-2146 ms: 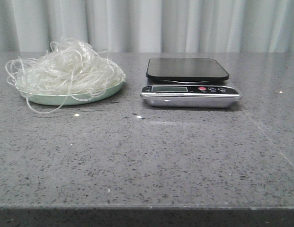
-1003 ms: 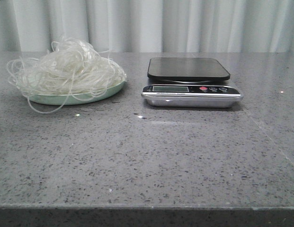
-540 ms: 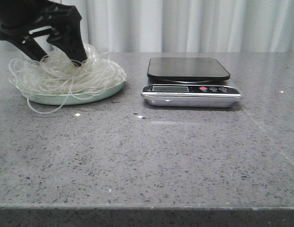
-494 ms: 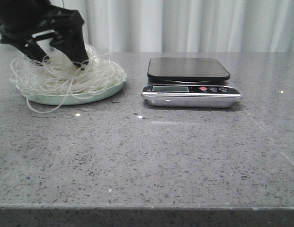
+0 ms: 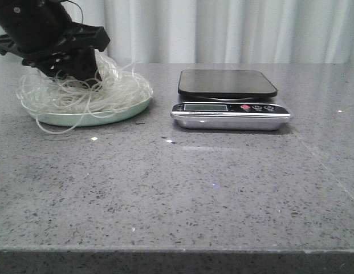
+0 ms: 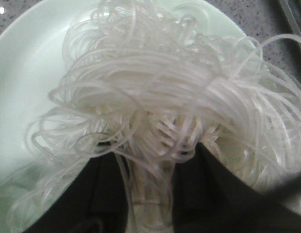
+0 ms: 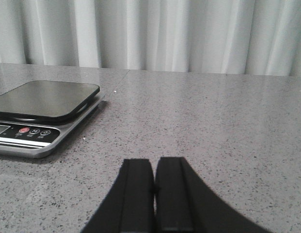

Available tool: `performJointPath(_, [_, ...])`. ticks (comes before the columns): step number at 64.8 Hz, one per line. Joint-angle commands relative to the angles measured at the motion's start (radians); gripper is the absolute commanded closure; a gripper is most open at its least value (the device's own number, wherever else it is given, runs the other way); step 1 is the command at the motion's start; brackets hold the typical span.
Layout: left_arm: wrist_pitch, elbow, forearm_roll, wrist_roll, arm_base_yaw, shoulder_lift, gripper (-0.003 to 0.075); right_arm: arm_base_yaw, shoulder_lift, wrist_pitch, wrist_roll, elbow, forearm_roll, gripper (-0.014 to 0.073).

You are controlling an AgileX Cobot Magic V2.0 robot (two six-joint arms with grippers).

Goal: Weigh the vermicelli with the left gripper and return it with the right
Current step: 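Lower the left gripper into the vermicelli pile and close it, then lift the vermicelli with the left gripper and carry it over the scale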

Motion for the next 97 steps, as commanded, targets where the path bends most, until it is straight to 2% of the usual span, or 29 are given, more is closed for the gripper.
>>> performJointPath(1, [0.017, -0.044, 0.003, -0.002, -0.006, -0.009, 0.0568, -0.005, -0.017, -0.07, -0.003, -0.006, -0.007, 0.0414])
performJointPath(6, [0.045, -0.088, 0.001, -0.002, -0.006, -0.022, 0.0594, -0.005, -0.017, -0.07, -0.003, -0.006, -0.007, 0.0414])
performJointPath(18, [0.086, -0.215, -0.017, -0.002, -0.022, -0.063, 0.0594, -0.005, -0.017, -0.07, -0.003, -0.006, -0.007, 0.0414])
performJointPath(30, [0.113, -0.359, -0.017, -0.002, -0.089, -0.069, 0.0594, -0.005, -0.017, -0.07, -0.003, -0.006, -0.007, 0.0414])
performJointPath(42, [0.063, -0.483, -0.029, -0.002, -0.189, -0.043, 0.0594, -0.005, -0.017, -0.07, -0.003, -0.006, -0.007, 0.0414])
performJointPath(54, [0.007, -0.577, -0.077, -0.002, -0.24, 0.034, 0.0594, -0.005, -0.017, -0.07, -0.003, -0.006, -0.007, 0.0414])
performJointPath(62, [-0.002, -0.591, -0.147, -0.002, -0.24, 0.1, 0.0594, -0.005, -0.017, -0.07, -0.003, -0.006, -0.007, 0.0414])
performJointPath(80, [-0.035, -0.591, -0.151, -0.002, -0.258, 0.241, 0.0587, -0.005, -0.017, -0.07, -0.003, -0.006, -0.007, 0.0414])
performJointPath(88, [-0.038, -0.591, -0.151, 0.003, -0.272, 0.273, 0.0491, -0.005, -0.017, -0.07, -0.003, -0.006, -0.007, 0.0414])
performJointPath(93, [-0.042, -0.591, -0.151, 0.003, -0.274, 0.275, 0.0384, -0.005, -0.017, -0.07, -0.003, -0.006, -0.007, 0.0414])
performJointPath(97, [-0.04, -0.591, -0.151, 0.003, -0.276, 0.273, 0.0265, -0.005, -0.017, -0.07, -0.003, -0.006, -0.007, 0.0414])
